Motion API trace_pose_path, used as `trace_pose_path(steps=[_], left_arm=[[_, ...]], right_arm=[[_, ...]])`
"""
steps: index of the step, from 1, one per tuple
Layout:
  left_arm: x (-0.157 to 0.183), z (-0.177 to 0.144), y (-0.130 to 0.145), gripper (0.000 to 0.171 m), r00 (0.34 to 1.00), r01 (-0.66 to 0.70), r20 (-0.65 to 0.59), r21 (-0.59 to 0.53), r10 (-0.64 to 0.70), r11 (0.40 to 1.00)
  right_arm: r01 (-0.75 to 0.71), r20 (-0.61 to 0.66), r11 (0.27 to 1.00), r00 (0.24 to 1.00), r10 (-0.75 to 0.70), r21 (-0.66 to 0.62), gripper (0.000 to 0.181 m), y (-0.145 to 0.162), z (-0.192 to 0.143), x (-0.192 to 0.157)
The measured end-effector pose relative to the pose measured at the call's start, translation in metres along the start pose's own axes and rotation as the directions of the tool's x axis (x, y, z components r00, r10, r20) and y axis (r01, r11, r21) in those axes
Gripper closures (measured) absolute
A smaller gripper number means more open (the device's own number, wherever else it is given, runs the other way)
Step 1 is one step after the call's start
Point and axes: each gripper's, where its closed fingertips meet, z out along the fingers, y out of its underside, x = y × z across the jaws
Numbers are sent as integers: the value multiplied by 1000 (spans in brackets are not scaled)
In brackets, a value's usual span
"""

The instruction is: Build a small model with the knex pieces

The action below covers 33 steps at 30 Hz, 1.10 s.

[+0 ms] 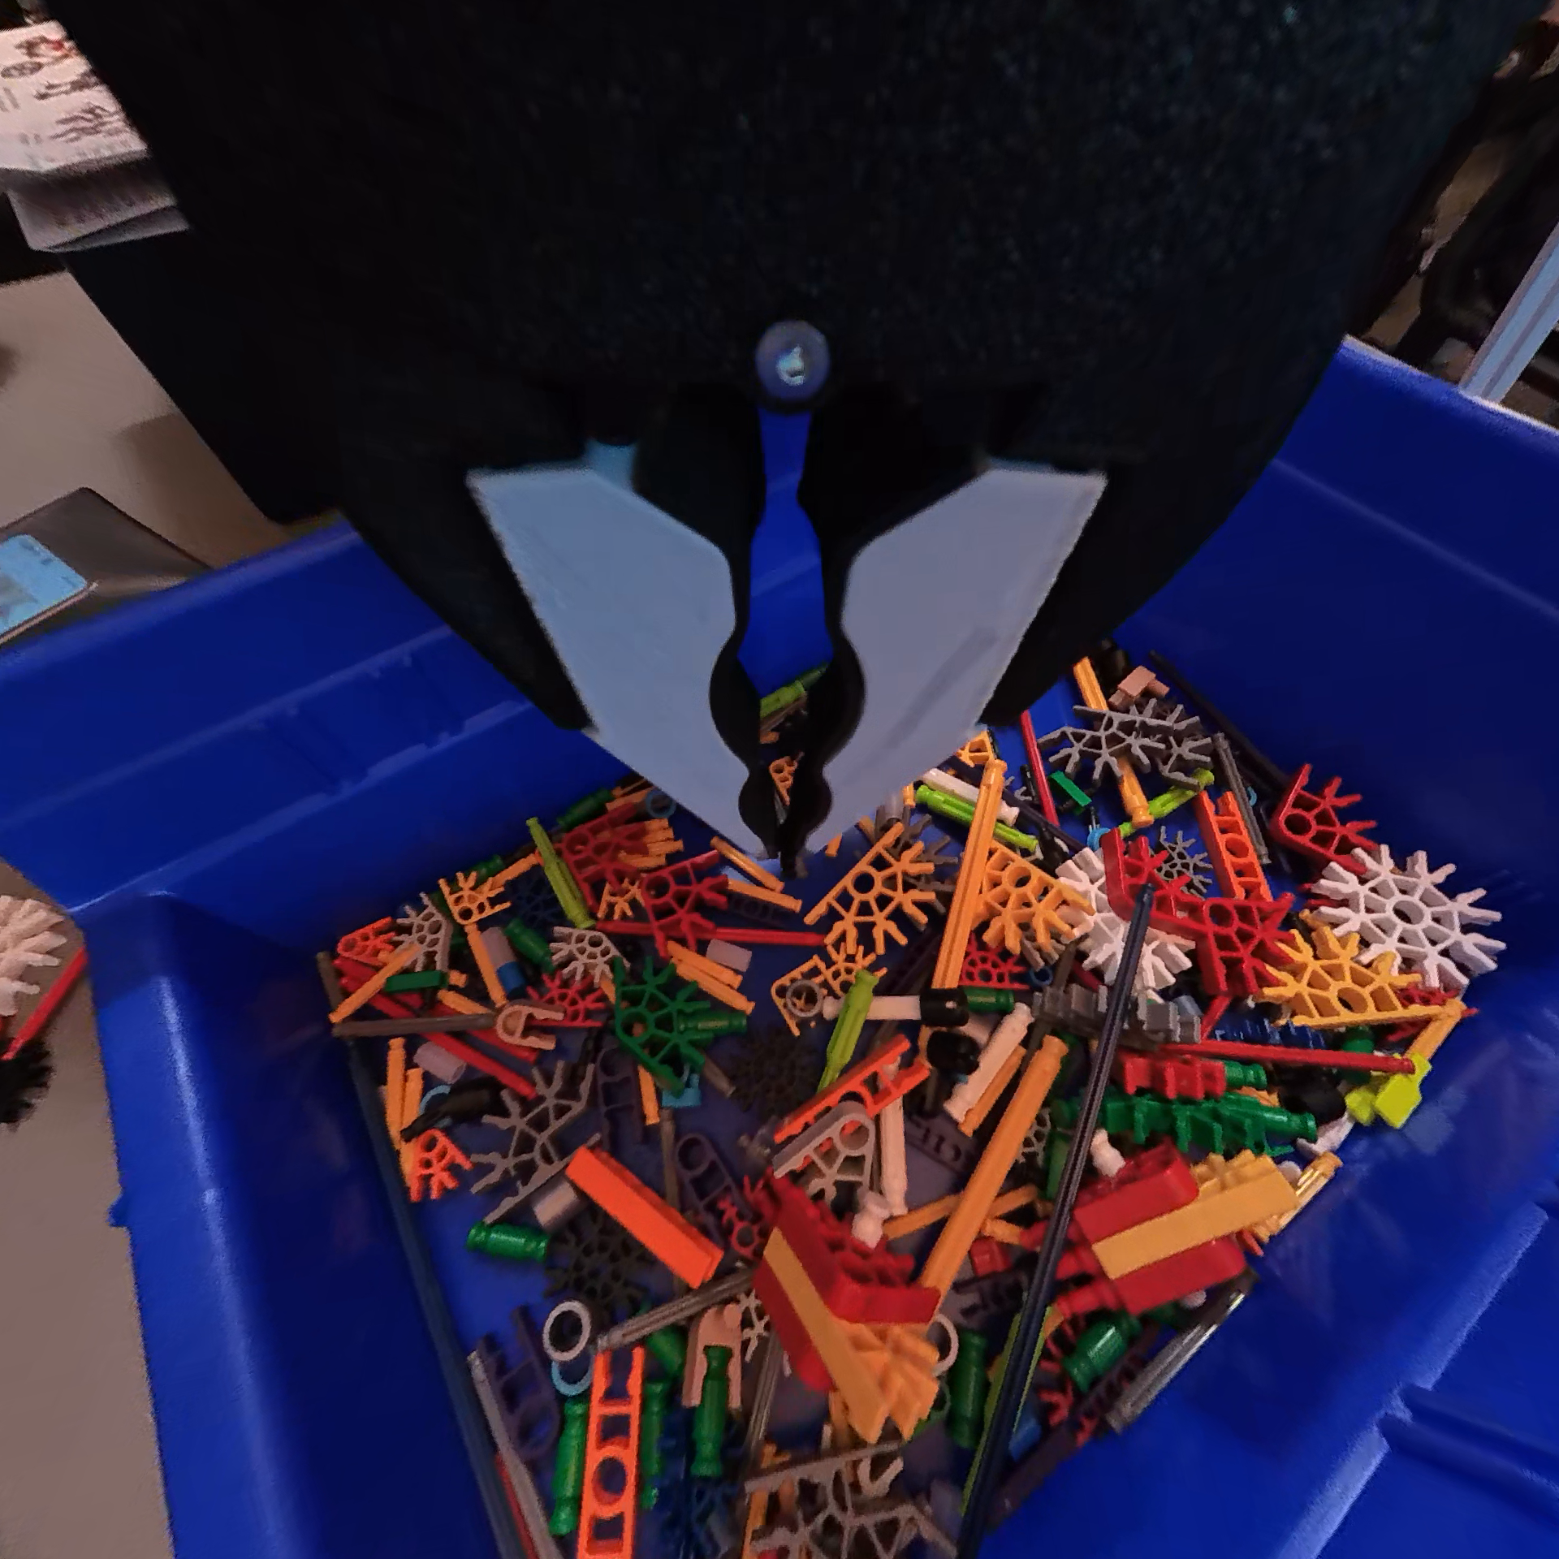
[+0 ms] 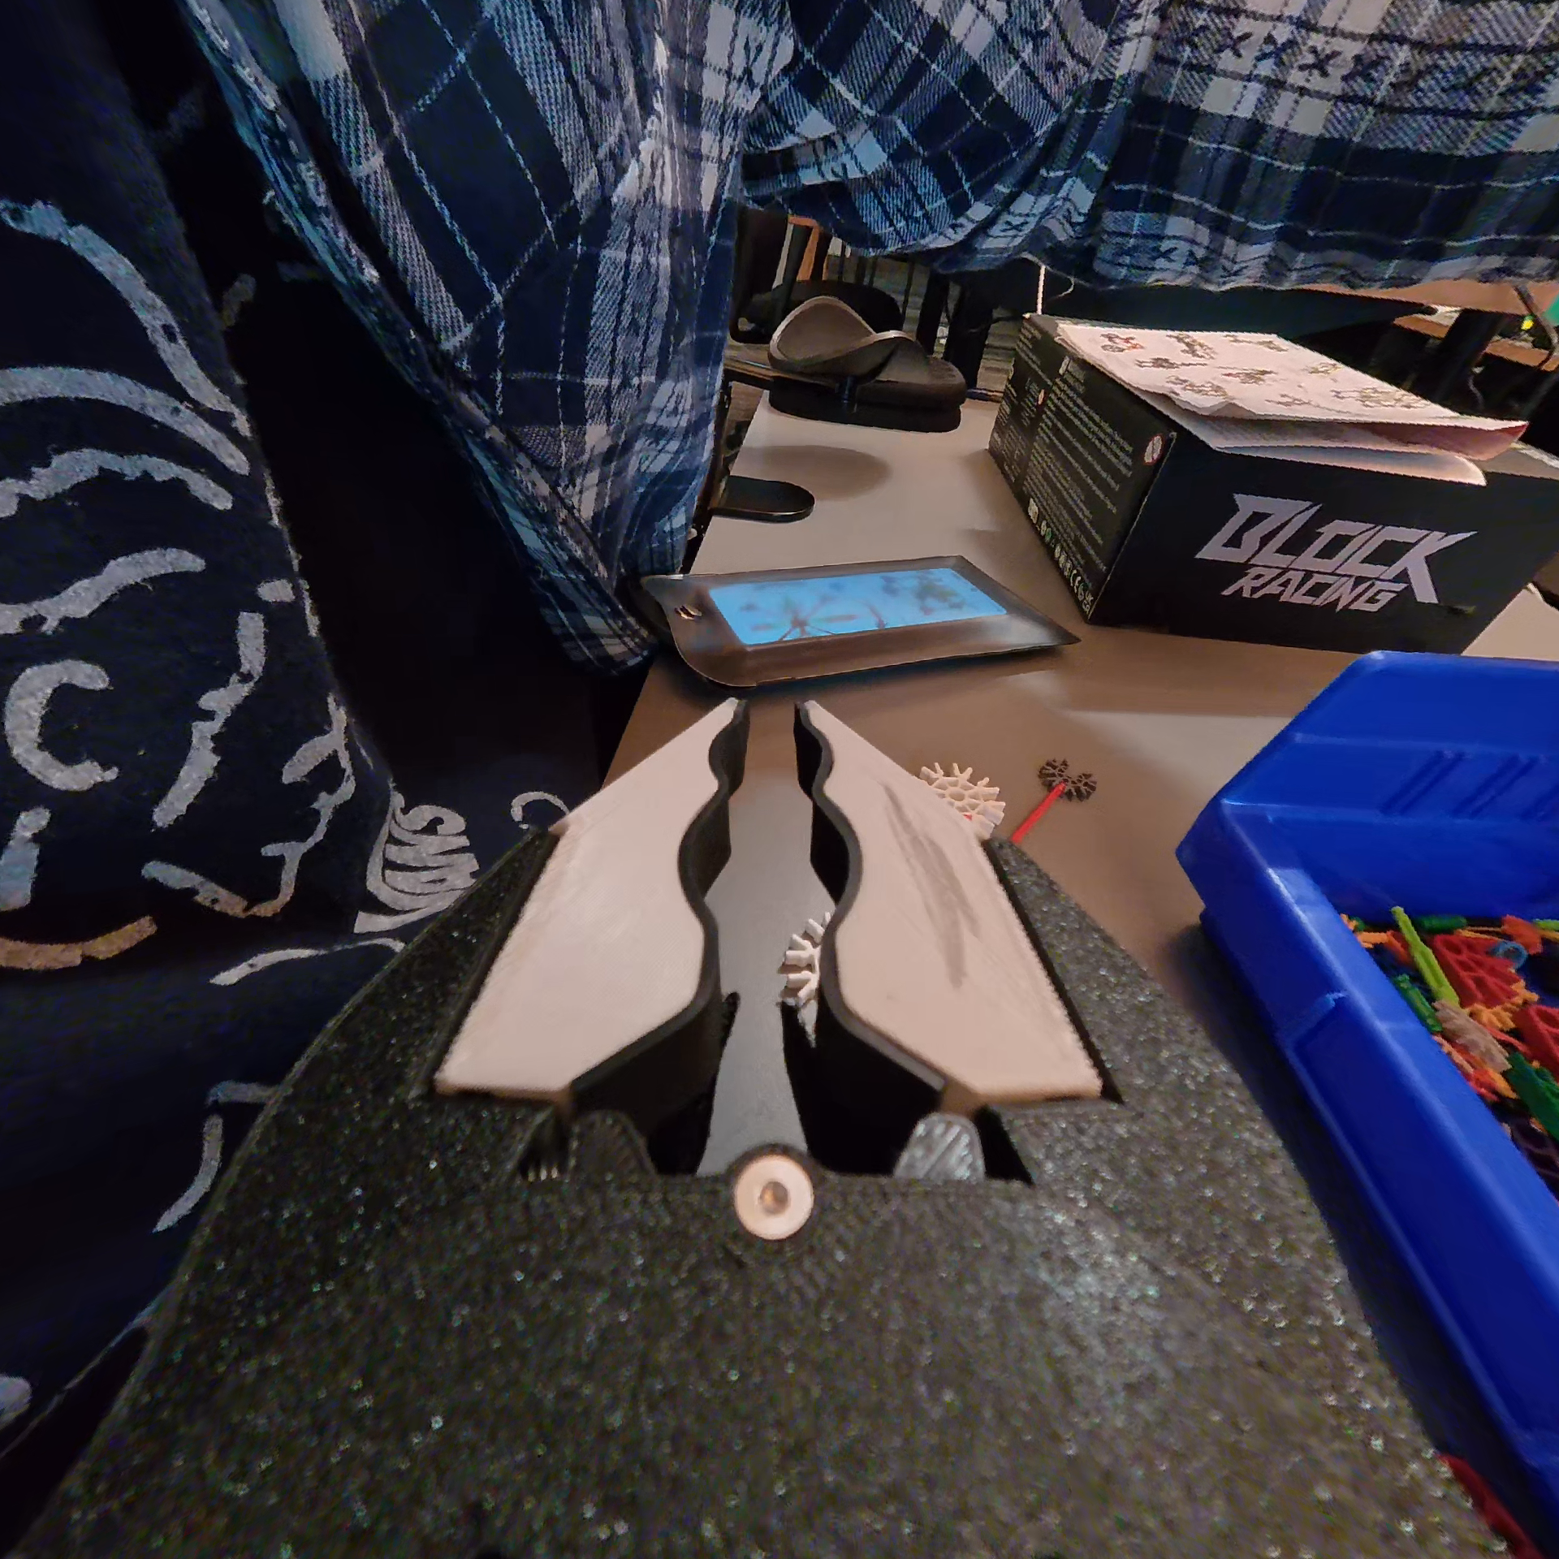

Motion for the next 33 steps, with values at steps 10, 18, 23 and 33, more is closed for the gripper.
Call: trace_pose_path(steps=[10,18,23,33], left_arm=[[1,-7,-2,170,1000,3,13,30,-3,1000],[10,-4,-14,166,1000,14,-6,59,-13,998],[13,7,-10,132,1000,23,-6,-5,-23,1000],[44,25,12,143,984,1,-176,-187,-35,982]], right_arm=[[5,-2,1000,1000,-5,1,171,-1,-1,0],[4,-3,1000,1000,-4,-6,171,0,-1,0],[3,-2,1000,1000,-3,-8,171,1,-1,0],[6,-2,1000,1000,-6,-9,171,1,-3,-1]])
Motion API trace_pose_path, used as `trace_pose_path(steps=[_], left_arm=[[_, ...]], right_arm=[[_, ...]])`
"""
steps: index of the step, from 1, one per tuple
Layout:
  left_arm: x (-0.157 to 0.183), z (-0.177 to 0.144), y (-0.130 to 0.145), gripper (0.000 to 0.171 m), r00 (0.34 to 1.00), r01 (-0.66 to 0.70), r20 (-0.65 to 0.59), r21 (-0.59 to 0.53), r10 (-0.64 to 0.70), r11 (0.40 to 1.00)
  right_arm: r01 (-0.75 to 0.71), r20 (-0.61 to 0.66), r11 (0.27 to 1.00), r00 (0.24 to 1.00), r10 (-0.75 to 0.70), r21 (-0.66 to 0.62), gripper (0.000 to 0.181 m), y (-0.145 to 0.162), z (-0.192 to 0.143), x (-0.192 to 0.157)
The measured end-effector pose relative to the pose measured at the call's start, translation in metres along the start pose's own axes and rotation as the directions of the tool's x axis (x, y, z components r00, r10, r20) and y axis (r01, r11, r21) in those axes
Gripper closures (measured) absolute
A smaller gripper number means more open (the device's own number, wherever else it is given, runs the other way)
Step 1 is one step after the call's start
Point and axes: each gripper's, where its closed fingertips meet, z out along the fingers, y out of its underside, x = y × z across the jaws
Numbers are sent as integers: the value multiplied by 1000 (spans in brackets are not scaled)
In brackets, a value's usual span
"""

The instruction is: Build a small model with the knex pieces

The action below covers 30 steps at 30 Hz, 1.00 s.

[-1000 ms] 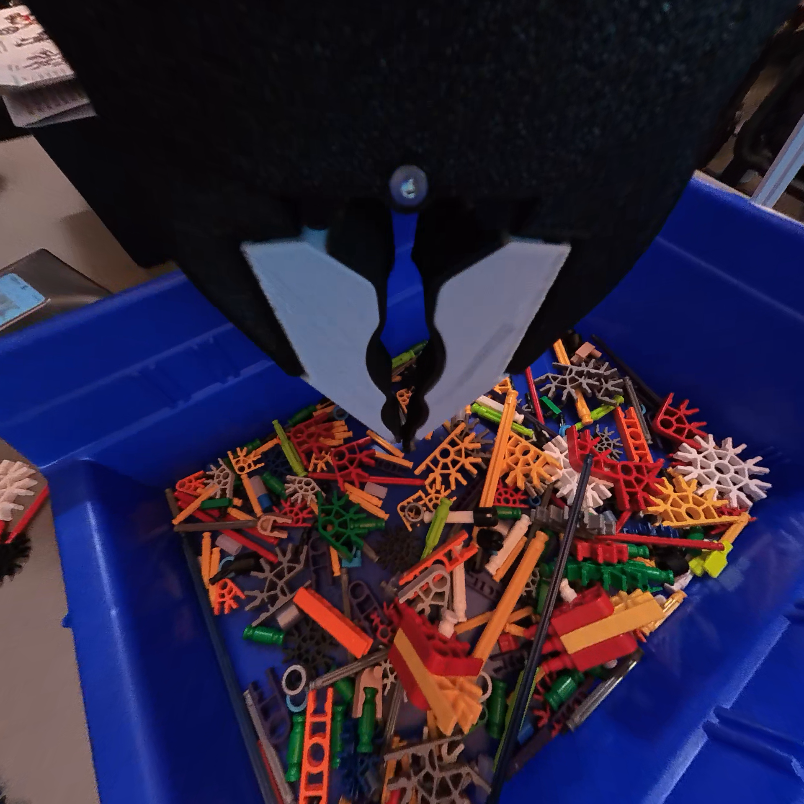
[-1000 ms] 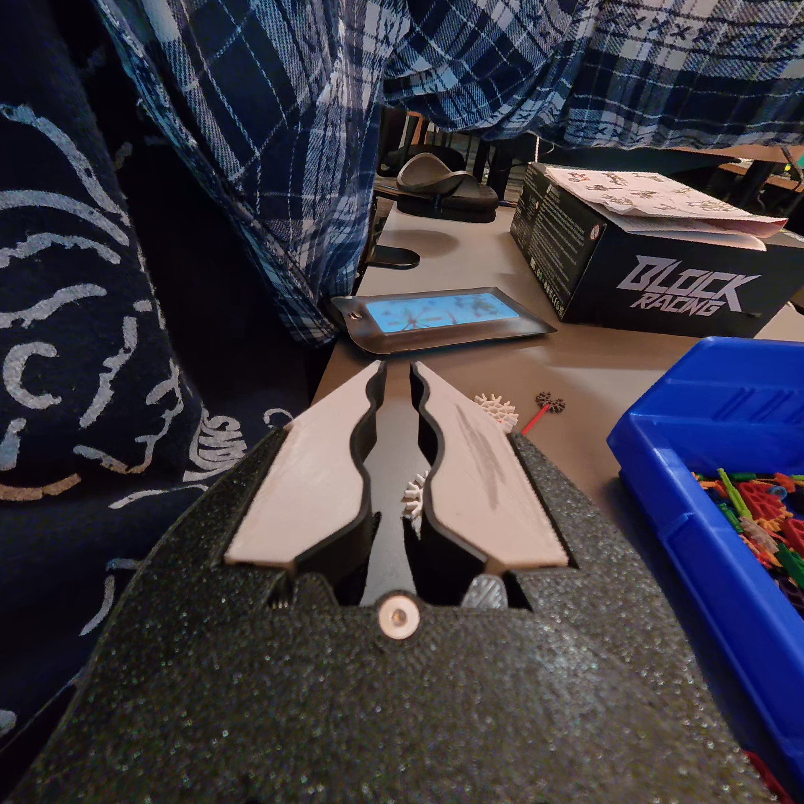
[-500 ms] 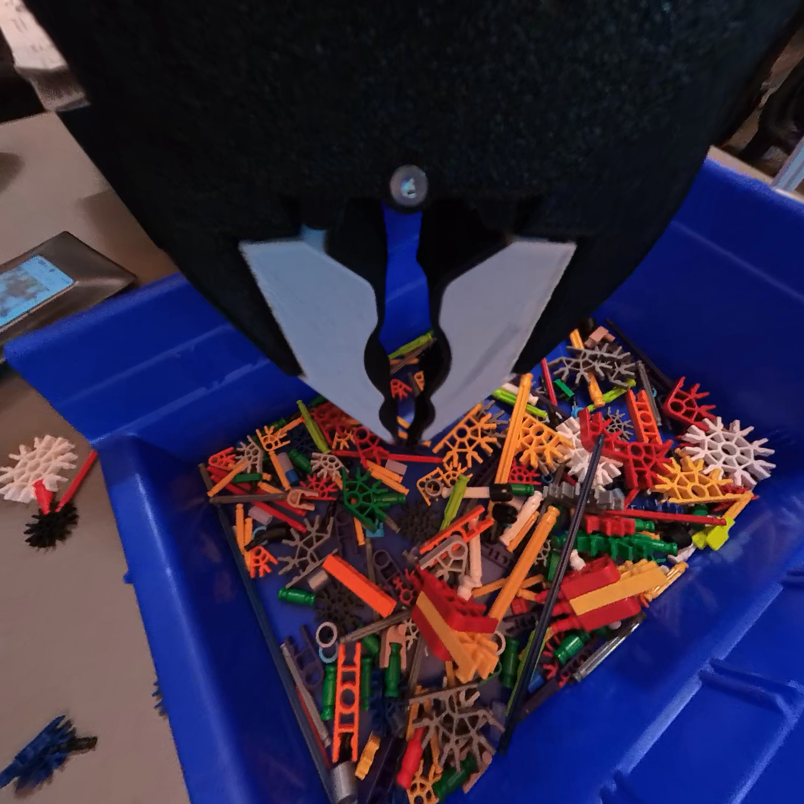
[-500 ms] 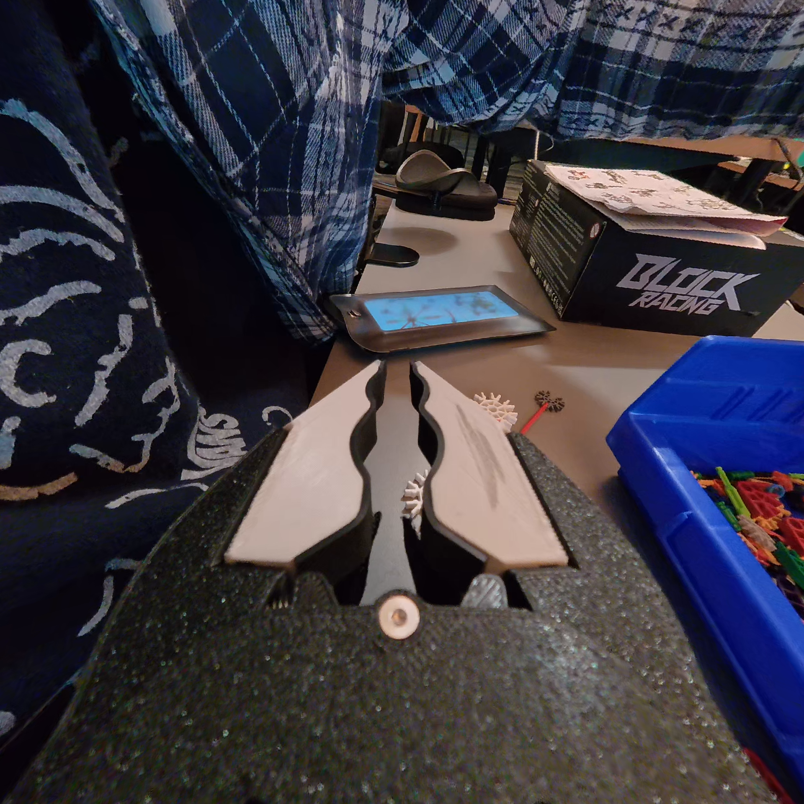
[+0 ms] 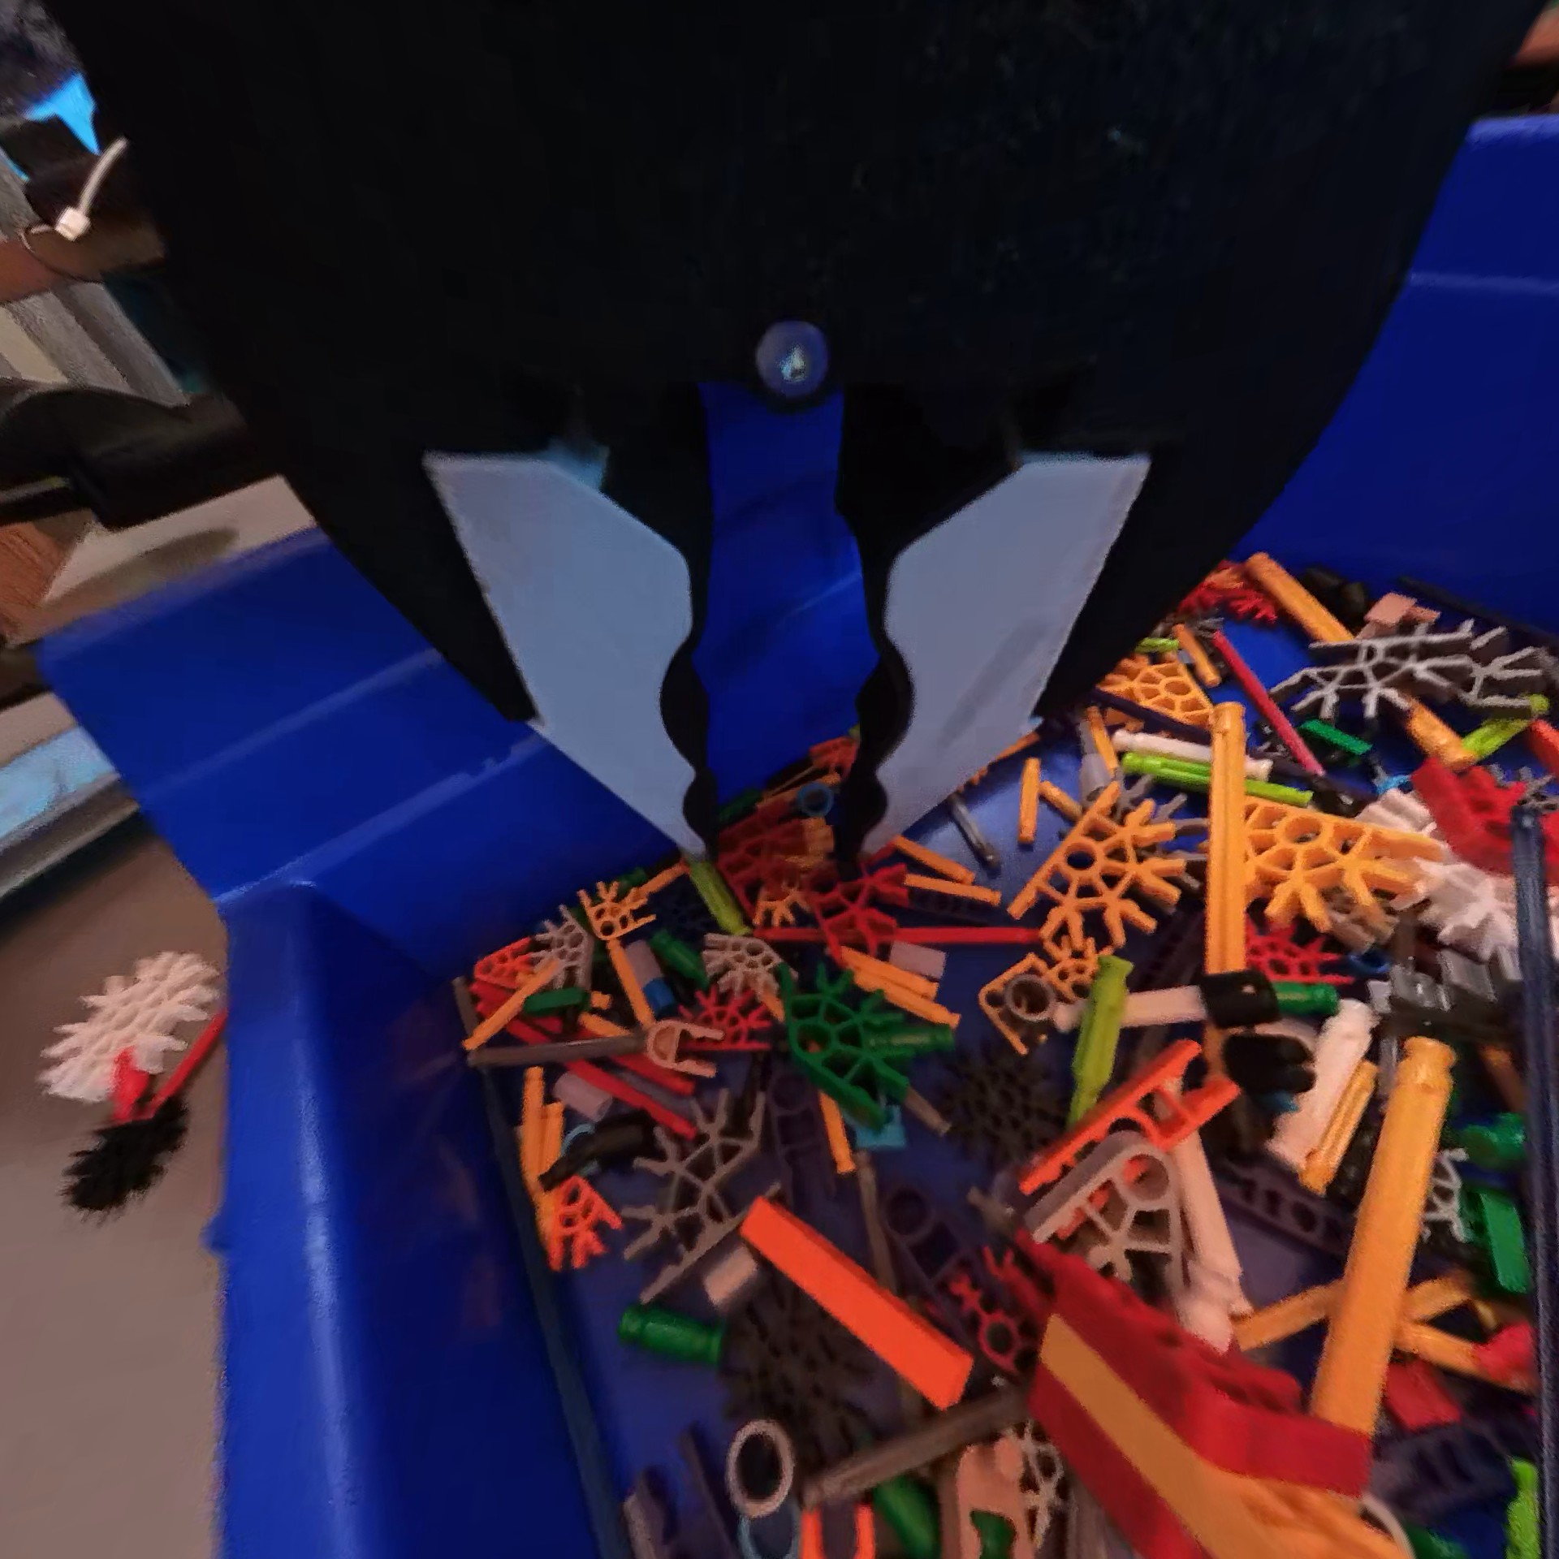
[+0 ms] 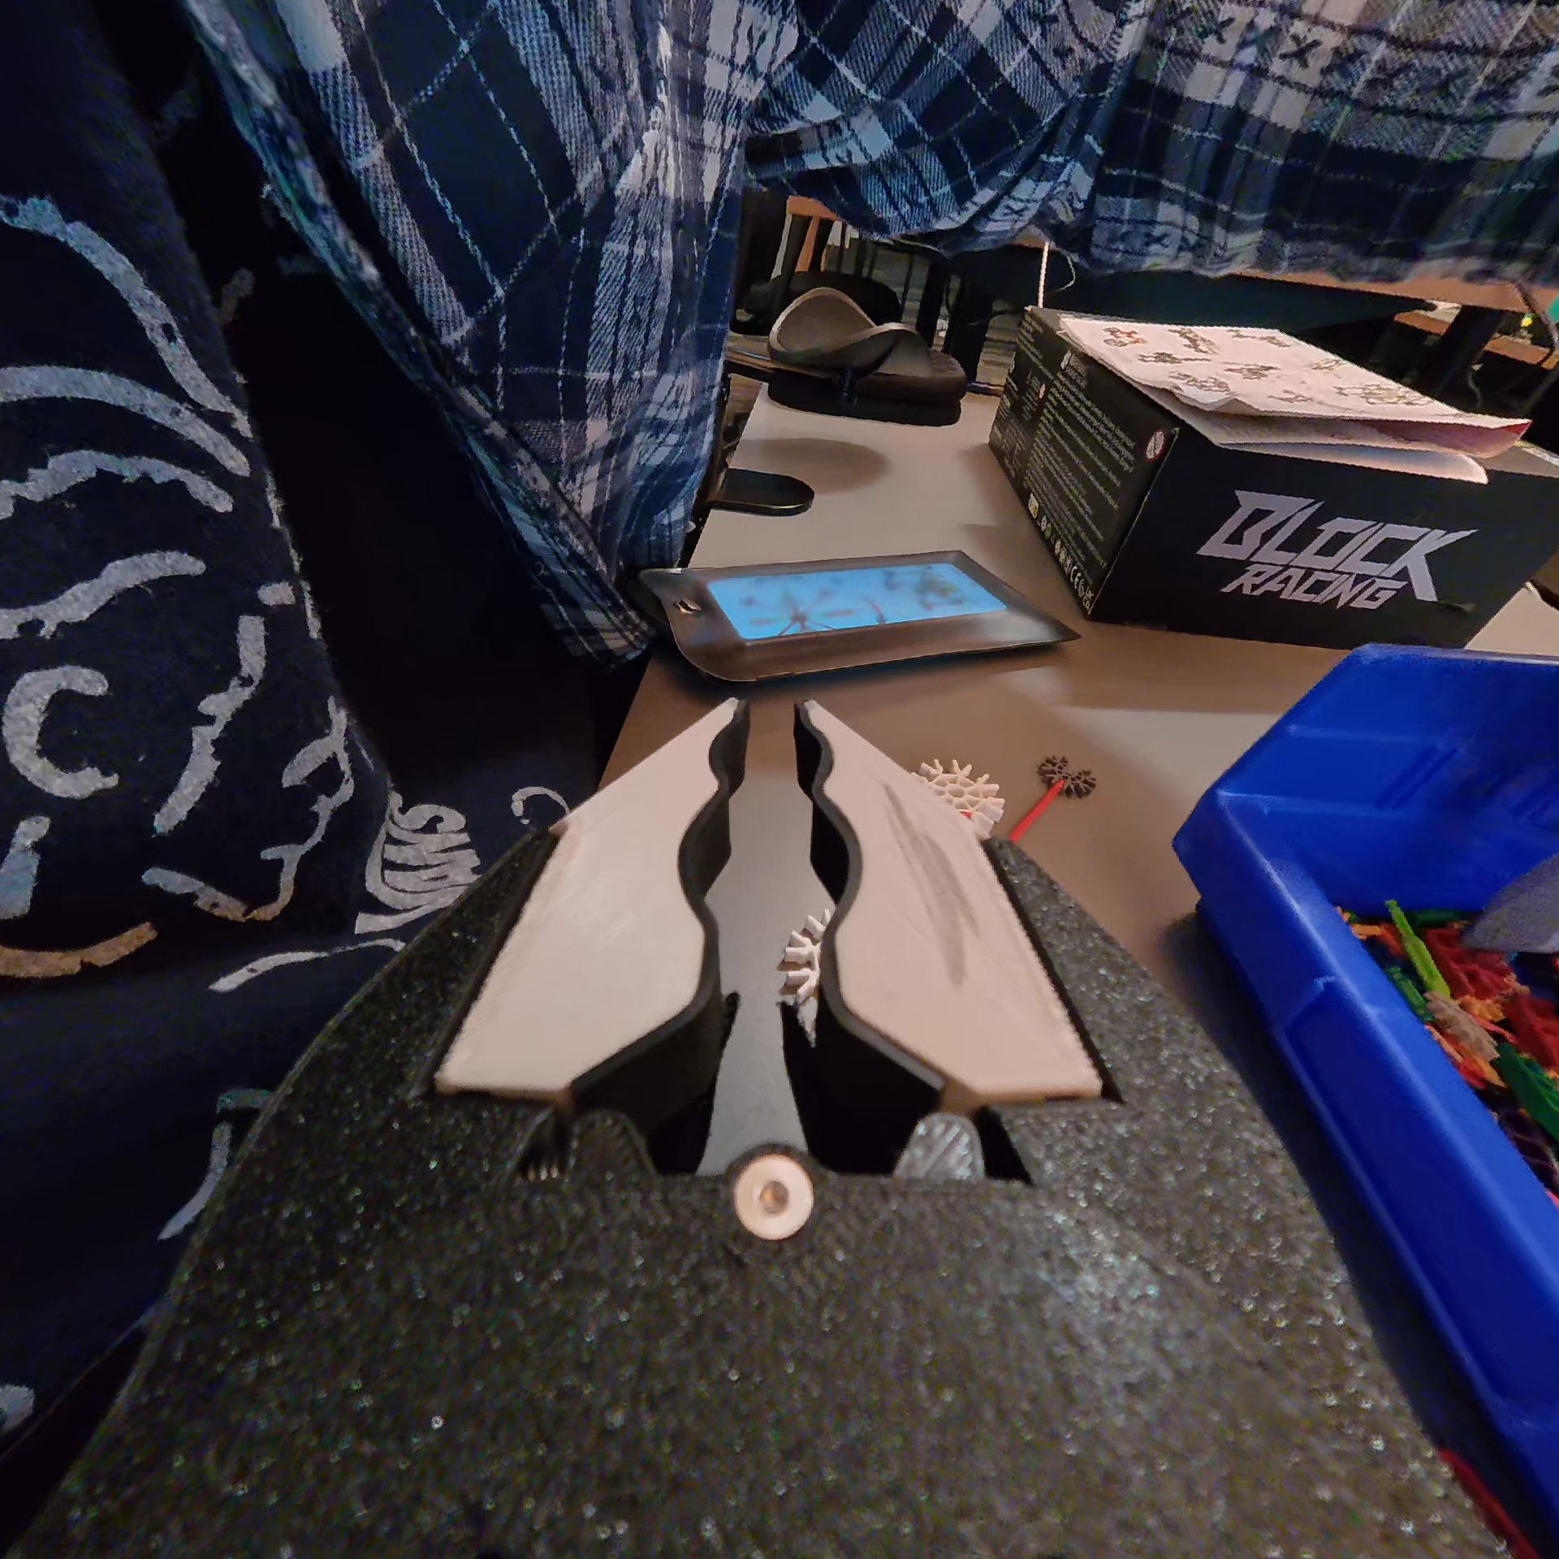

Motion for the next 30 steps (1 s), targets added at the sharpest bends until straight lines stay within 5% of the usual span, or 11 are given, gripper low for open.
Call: trace_pose_path(steps=[7,10,18,25,30], left_arm=[[-8,7,0,137,997,-33,64,-95,39,995],[-16,4,-12,161,989,-32,142,-37,37,999],[-32,-3,-21,162,959,-19,282,27,10,999],[-9,-7,-23,130,982,27,182,118,-48,993],[-13,1,-22,148,979,22,198,83,-38,996]], right_arm=[[7,2,1000,1000,-7,3,171,-1,-1,-1],[5,4,1000,1000,-5,4,171,-1,-1,-2],[-12,-4,1000,1000,12,1,171,1,-1,2],[-18,-1,1000,1000,18,6,171,1,-1,3],[-18,-8,1000,1000,18,7,171,2,-1,5]])
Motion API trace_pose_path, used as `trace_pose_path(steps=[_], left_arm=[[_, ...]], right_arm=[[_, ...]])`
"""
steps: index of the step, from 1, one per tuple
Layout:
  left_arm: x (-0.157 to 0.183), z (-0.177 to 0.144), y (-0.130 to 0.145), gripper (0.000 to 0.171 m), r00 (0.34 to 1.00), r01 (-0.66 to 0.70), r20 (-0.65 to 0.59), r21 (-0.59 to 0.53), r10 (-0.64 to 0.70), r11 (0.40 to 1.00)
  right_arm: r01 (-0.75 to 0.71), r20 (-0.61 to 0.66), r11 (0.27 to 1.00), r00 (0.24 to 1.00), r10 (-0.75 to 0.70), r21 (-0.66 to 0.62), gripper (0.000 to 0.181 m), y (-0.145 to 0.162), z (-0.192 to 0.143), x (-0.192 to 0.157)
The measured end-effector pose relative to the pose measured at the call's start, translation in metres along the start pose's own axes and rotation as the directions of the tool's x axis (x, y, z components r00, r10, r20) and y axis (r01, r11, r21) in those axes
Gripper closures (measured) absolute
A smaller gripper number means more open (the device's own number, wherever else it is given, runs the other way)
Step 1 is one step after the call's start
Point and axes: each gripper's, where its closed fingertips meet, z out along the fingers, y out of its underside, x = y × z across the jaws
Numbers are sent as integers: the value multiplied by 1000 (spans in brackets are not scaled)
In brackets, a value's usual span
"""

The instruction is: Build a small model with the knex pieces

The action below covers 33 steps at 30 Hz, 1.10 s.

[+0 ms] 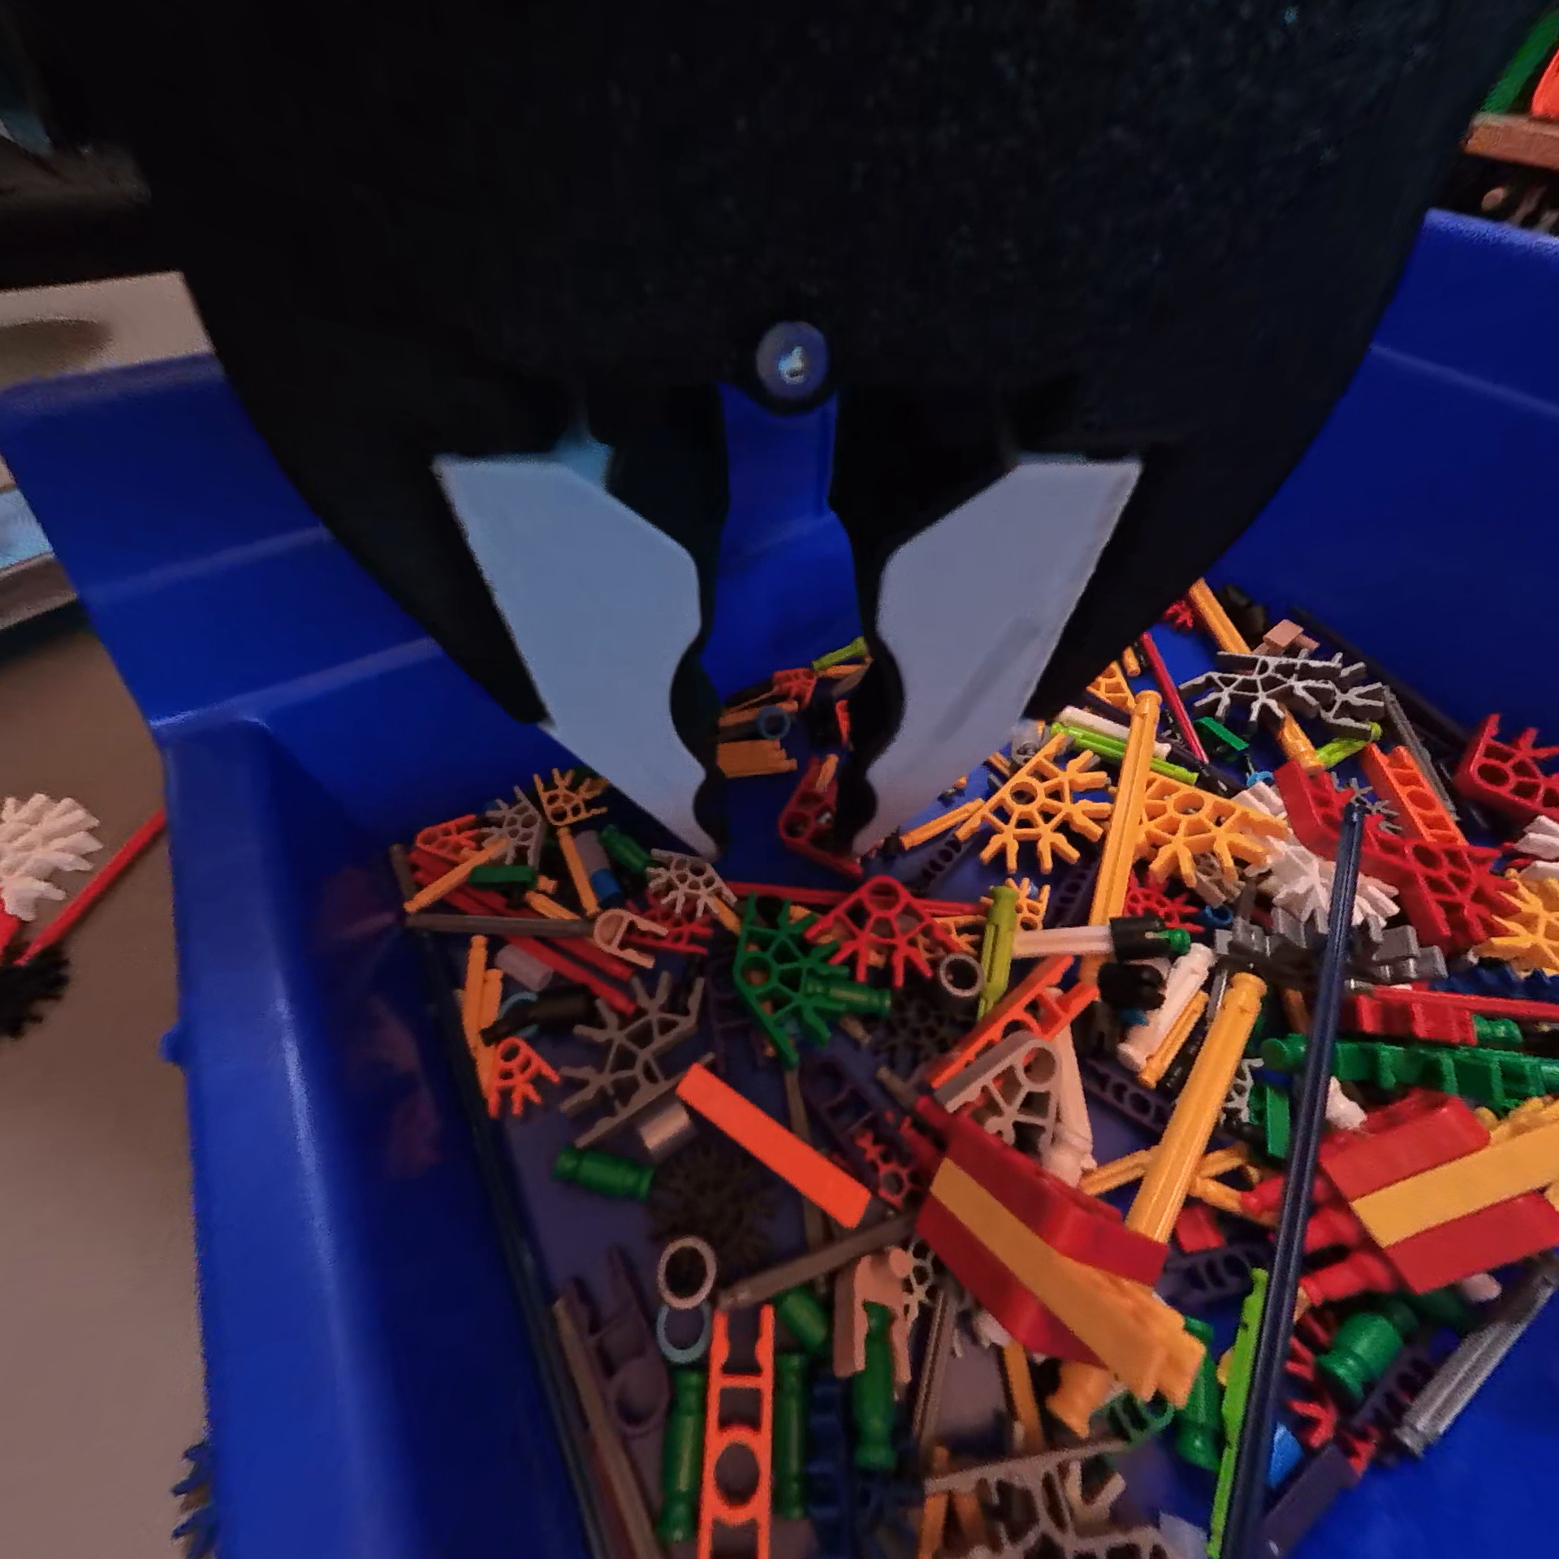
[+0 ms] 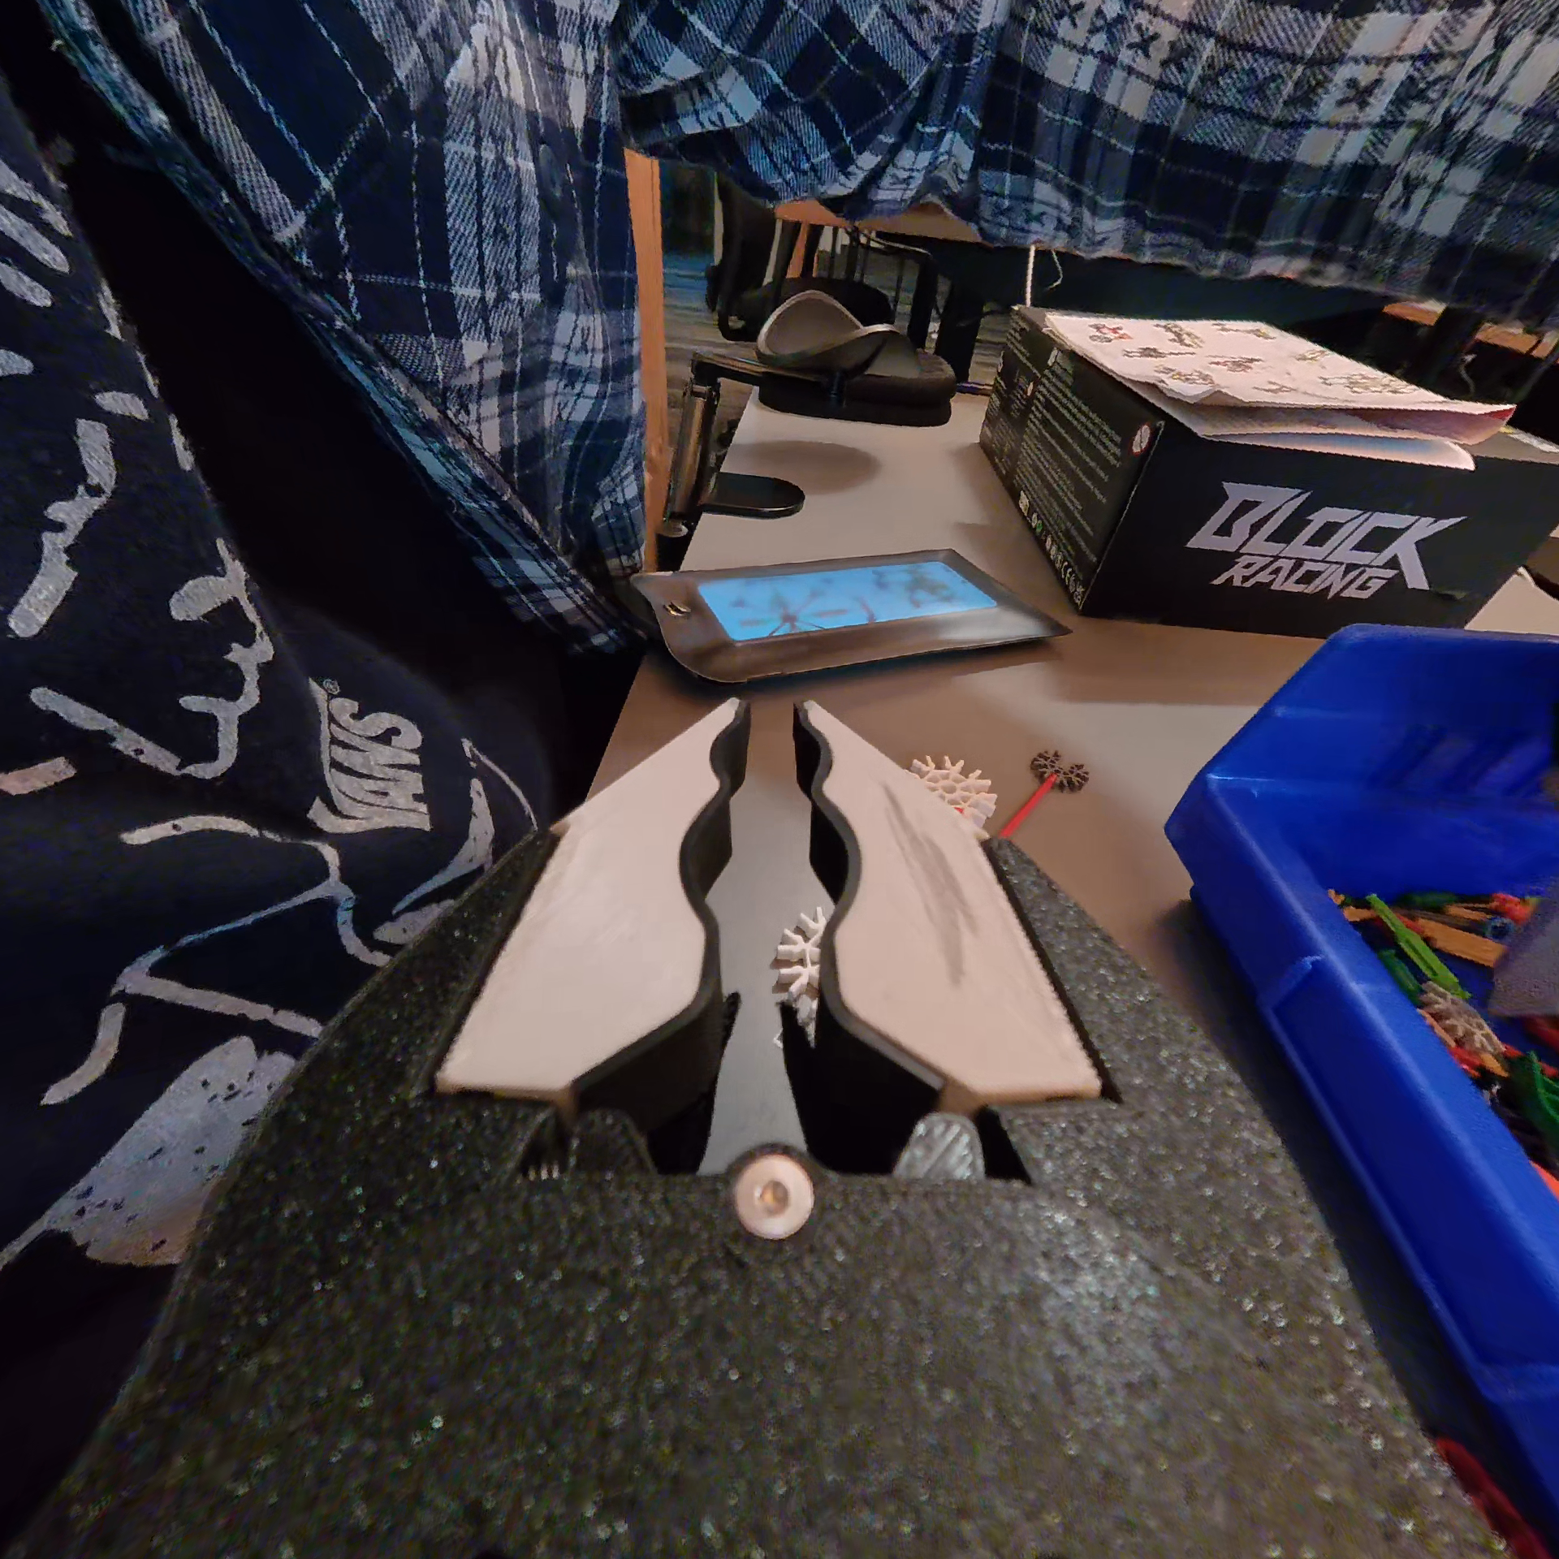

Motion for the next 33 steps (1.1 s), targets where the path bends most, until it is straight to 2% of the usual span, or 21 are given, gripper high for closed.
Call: trace_pose_path(steps=[6,8,26,33], left_arm=[[-3,7,-2,171,999,-22,36,-34,23,999],[-3,9,-2,171,998,-36,53,-53,39,998],[-10,-5,-10,171,995,-36,92,14,35,999],[-15,-15,-3,171,993,-20,116,30,16,999]], right_arm=[[3,2,1000,1000,-3,-1,171,2,1,0],[4,1,1000,1000,-4,-2,171,4,2,0],[3,-7,1000,1000,-3,-6,171,14,6,11],[2,-4,1000,1000,-2,-5,171,10,11,10]])
